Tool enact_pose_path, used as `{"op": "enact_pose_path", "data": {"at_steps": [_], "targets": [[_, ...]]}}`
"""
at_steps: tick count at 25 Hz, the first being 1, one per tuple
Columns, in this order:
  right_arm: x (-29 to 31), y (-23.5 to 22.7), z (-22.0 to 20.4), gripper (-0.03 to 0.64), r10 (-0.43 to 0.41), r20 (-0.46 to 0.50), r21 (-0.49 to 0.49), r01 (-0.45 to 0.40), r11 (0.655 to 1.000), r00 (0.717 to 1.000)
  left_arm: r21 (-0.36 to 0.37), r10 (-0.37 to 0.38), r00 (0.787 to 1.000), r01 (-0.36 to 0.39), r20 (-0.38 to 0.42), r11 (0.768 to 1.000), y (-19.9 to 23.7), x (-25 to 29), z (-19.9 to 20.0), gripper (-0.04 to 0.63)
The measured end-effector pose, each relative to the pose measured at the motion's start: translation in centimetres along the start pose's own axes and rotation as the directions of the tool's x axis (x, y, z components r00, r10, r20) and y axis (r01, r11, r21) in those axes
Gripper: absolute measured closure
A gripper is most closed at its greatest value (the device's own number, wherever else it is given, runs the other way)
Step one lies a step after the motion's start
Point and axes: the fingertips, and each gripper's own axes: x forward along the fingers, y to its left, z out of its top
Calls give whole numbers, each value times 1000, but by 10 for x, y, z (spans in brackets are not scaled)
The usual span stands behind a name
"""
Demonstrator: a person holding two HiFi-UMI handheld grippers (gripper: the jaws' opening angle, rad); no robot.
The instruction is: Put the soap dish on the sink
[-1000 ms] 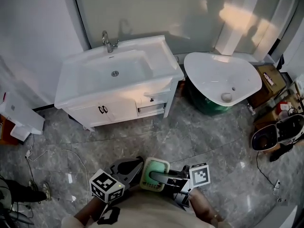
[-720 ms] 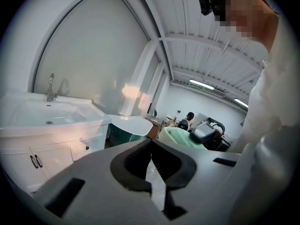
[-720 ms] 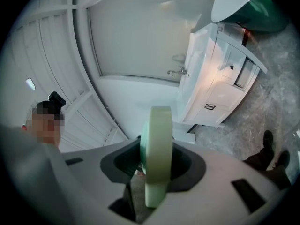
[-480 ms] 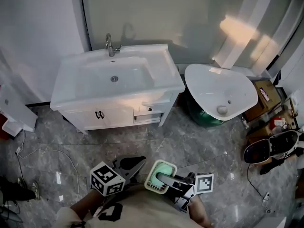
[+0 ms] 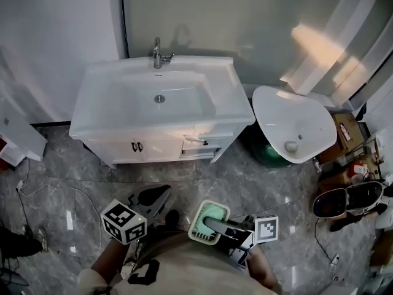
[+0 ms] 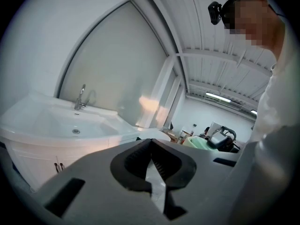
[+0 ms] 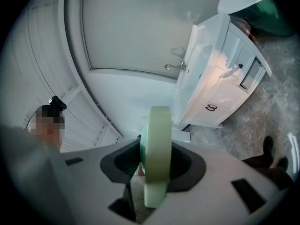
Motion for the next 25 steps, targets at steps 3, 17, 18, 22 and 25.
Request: {"op": "enact_pose_path", "data": {"at_steps": [3, 17, 18, 22, 25], "targets": [[27, -1, 6, 466, -13, -40, -1, 13, 1000, 999, -36, 57, 998, -56, 24, 998, 38, -19, 0, 575], [97, -5, 27, 468, -39, -182, -10, 38, 999, 982, -100, 203, 977, -197, 61, 975, 119, -68, -3, 575], [98, -5, 29, 468, -39, -192, -12, 37, 999, 981, -95, 226, 973, -220, 51, 971, 125, -73, -4, 575], [98, -9, 45, 468, -27, -202, -30, 22, 999, 979, -79, 274, 961, -271, 30, 959, 140, -77, -4, 575], [95, -13, 54, 468, -5, -205, -15, 2, 1000, 979, -56, 309, 951, -308, 8, 950, 139, -74, -5, 575]]}}
